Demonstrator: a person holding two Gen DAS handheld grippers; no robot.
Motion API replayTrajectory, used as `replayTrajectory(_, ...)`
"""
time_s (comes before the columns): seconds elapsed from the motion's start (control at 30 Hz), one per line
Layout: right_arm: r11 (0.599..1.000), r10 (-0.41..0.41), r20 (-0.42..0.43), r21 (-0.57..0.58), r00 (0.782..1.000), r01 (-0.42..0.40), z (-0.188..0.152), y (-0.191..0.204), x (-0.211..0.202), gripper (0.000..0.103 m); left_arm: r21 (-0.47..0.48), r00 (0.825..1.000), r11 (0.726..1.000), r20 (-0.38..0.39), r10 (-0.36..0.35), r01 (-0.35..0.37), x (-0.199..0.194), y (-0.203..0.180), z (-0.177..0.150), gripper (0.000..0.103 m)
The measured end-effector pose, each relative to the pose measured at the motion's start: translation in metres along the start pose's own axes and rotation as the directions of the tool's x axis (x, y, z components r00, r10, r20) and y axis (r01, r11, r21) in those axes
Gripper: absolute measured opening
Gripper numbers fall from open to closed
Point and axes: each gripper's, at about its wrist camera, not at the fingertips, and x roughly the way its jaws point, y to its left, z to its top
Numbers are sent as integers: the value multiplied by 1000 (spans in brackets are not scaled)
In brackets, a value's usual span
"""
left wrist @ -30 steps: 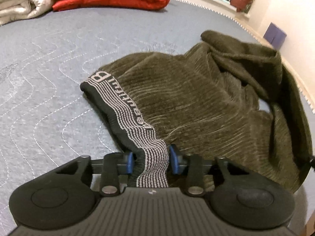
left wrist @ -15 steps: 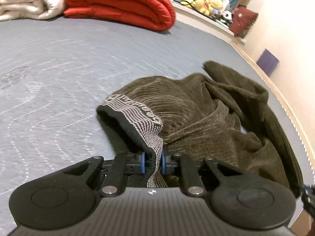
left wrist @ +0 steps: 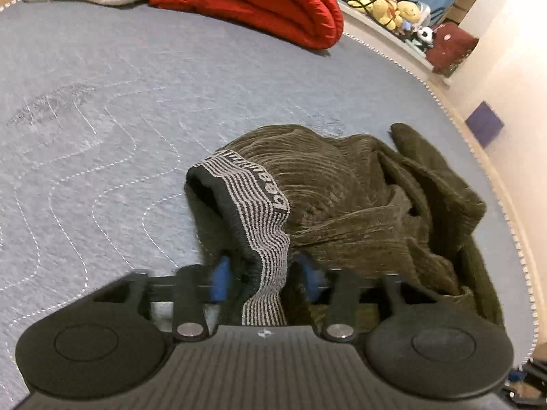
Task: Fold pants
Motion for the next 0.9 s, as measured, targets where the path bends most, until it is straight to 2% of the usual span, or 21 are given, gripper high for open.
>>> replayTrajectory(0.03, 1000, 9, 12, 18, 1000, -10, 3, -7, -4, 40, 0, 1000, 1000, -14, -12, 12, 0, 2, 0, 75)
replayTrajectory(0.07, 999, 17, 37, 40, 999, -19, 7, -15, -11, 46, 11, 999, 1000, -32, -18, 18, 1, 4, -1, 79)
replayTrajectory(0.23, 985, 14, 146, 169, 989, -38, 36, -56, -27, 58, 66, 991, 998, -136, -6, 15, 13, 18, -14, 81)
replayTrajectory(0.37, 975, -26, 231, 221, 973, -26, 47, -75, -11, 64, 97, 986, 995, -167, -20, 37, 18, 22, -23, 81)
replayTrajectory(0.43, 973, -57, 234, 232, 971, 2, 44, -83, 7, 64, 106, 982, 993, -188, -29, 50, 22, 22, -27, 81)
replayTrajectory(0.5, 967, -66, 195, 256, 979, 15, 40, -86, 27, 64, 137, 977, 989, -209, -30, 60, 27, 18, -32, 81)
replayTrajectory(0.6, 942, -14, 194, 332, 981, -53, 42, -94, 42, 66, 217, 972, 974, -236, -14, 67, 35, 6, -40, 81)
replayTrajectory(0.67, 931, -16, 186, 361, 982, -53, 45, -96, 50, 67, 269, 973, 961, -233, 7, 57, 37, -1, -47, 76)
replayTrajectory(0.7, 926, -21, 181, 374, 983, -49, 48, -98, 55, 67, 286, 974, 957, -228, 10, 57, 37, -3, -49, 66)
replayTrajectory(0.73, 922, -22, 175, 384, 984, -48, 51, -100, 60, 67, 295, 973, 953, -230, -4, 74, 36, -4, -50, 50)
replayTrajectory(0.77, 918, -22, 172, 394, 985, -48, 53, -100, 63, 67, 298, 972, 950, -234, -23, 94, 34, -5, -50, 45)
replayTrajectory(0.83, 908, -18, 163, 416, 986, -52, 58, -100, 70, 67, 331, 976, 939, -219, -15, 89, 29, -9, -53, 34)
replayTrajectory(0.9, 901, -14, 148, 432, 989, -52, 61, -98, 81, 67, 360, 979, 929, -203, -8, 82, 23, -11, -56, 30)
